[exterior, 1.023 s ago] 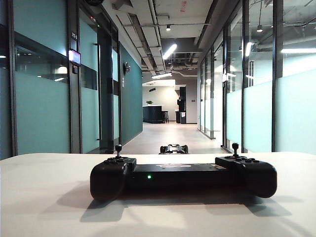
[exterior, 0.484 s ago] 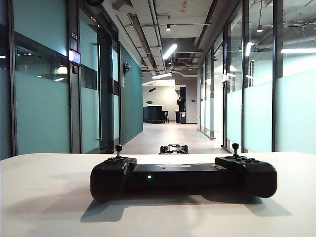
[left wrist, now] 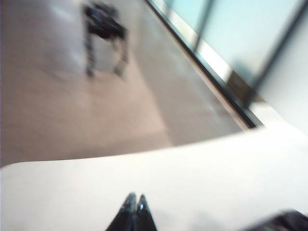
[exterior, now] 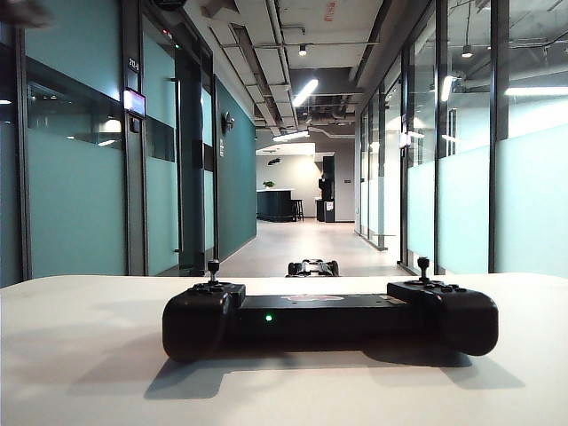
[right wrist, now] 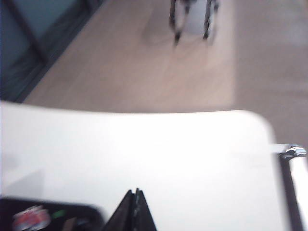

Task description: Push the left joystick on the remote control sitting on the white table forward to make the robot dog walk in a straight line until it approaches the door.

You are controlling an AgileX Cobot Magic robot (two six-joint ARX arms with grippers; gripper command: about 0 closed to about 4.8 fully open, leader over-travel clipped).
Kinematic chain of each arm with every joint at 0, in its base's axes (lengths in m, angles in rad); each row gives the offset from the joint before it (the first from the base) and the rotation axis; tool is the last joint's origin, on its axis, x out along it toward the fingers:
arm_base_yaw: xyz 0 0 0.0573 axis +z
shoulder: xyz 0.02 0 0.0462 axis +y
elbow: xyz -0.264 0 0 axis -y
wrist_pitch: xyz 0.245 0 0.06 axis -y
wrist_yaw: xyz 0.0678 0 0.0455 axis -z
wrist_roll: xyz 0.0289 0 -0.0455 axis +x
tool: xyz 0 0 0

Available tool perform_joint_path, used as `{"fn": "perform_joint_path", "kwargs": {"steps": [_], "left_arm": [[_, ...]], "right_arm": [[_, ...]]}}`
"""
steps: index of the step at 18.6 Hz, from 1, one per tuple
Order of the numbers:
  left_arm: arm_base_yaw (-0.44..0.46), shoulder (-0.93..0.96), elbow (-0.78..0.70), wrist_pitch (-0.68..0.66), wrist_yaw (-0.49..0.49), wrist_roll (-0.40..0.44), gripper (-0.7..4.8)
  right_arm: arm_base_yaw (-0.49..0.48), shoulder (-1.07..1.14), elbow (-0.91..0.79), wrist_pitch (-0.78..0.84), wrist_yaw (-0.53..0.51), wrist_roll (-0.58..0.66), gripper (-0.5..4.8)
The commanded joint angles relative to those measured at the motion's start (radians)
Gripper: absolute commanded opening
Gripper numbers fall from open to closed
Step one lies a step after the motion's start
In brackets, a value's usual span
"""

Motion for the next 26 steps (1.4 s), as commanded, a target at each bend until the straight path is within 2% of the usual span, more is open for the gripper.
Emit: {"fn": "perform_joint_path", "kwargs": {"steps": [1, 5, 7, 10, 12, 13, 15, 16, 18, 21, 23, 26], "left_arm": [[-0.037, 0.118, 0.111, -0.139, 0.045, 0.025, -0.05], [-0.054, 0.258, 0.241, -0.269, 0.183, 0.034, -0.05], [-0.068, 0.306, 0.270, -0.284, 0.228, 0.049, -0.05], [-0.098, 0.352, 0.273, -0.288, 0.247, 0.050, -0.05], [-0.128, 0.374, 0.273, -0.288, 0.247, 0.050, -0.05], [-0.139, 0.378, 0.273, -0.288, 0.247, 0.050, -0.05], [-0.146, 0.383, 0.273, -0.280, 0.251, 0.050, -0.05], [-0.146, 0.384, 0.273, -0.277, 0.254, 0.050, -0.05], [-0.146, 0.384, 0.273, -0.275, 0.254, 0.050, -0.05], [-0.146, 0.384, 0.273, -0.275, 0.255, 0.050, -0.05], [-0.146, 0.384, 0.273, -0.275, 0.277, 0.050, -0.05], [-0.146, 0.384, 0.273, -0.275, 0.294, 0.050, -0.05]], "right_arm": [[0.114, 0.068, 0.030, -0.040, 0.017, 0.051, -0.06], [0.258, 0.214, 0.081, -0.161, 0.017, 0.109, -0.06], [0.299, 0.285, 0.106, -0.183, 0.016, 0.153, -0.06], [0.327, 0.378, 0.133, -0.224, -0.003, 0.186, -0.05], [0.336, 0.438, 0.140, -0.245, -0.051, 0.186, -0.05], [0.342, 0.466, 0.143, -0.256, -0.070, 0.186, 0.30], [0.343, 0.518, 0.144, -0.276, -0.091, 0.186, 2.58], [0.343, 0.545, 0.144, -0.288, -0.101, 0.186, 3.09], [0.343, 0.591, 0.144, -0.301, -0.104, 0.186, 3.08], [0.343, 0.642, 0.144, -0.277, -0.073, 0.186, 3.75], [0.343, 0.673, 0.144, -0.267, -0.059, 0.186, 3.93], [0.343, 0.728, 0.144, -0.220, -0.058, 0.186, 3.92]]}}
